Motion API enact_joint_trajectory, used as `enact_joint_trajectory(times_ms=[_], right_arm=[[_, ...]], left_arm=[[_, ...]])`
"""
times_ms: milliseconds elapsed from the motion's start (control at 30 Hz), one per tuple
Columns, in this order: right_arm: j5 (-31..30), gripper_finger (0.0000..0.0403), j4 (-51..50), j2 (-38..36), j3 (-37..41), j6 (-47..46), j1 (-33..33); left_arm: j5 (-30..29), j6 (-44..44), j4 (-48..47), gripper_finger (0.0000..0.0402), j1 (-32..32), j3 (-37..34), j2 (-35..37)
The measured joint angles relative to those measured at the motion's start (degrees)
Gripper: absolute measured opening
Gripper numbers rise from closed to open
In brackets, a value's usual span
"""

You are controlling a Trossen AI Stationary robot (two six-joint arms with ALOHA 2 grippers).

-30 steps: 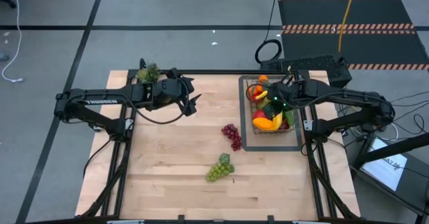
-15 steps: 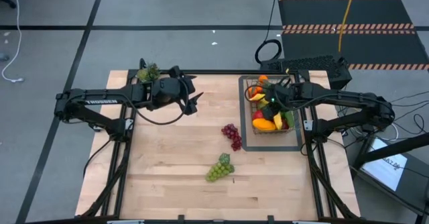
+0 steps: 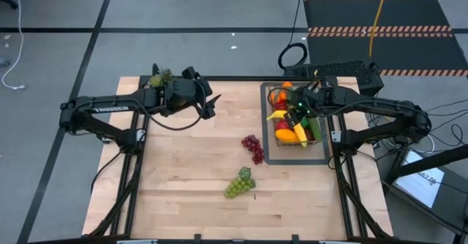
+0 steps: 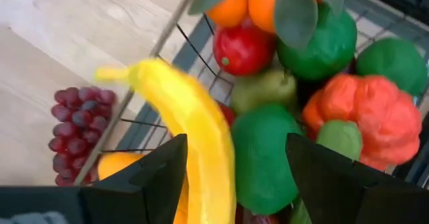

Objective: Build produce basket
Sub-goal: Put the bottom grapes into the gold wire basket

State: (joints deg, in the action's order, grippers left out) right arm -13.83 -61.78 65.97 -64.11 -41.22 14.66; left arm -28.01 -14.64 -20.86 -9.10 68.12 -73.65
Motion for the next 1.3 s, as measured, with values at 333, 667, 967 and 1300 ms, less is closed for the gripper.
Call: enact_joint_trajectory(times_ms=[333, 667, 967, 1300], right_arm=[[-1.4, 0.0224, 6.3, 0.0, -0.5, 7.7, -0.1], [-1.4, 0.0206, 25.7, 0.0, 1.3, 20.7, -0.1], [-1.4, 0.0205, 43.1, 0.1, 6.2, 34.9, -0.1], [12.5, 0.0205, 47.3, 0.5, 8.7, 39.3, -4.5]], left_arm=[[0.1, 0.1, 0.2, 0.0324, 0.0, 0.0, 0.0], [11.1, 1.6, -1.2, 0.0323, 0.7, 0.0, 0.0], [12.7, 8.0, -6.6, 0.0323, 5.3, 0.0, -0.1], [12.7, 9.3, -6.5, 0.0324, 13.8, 0.0, -2.8]])
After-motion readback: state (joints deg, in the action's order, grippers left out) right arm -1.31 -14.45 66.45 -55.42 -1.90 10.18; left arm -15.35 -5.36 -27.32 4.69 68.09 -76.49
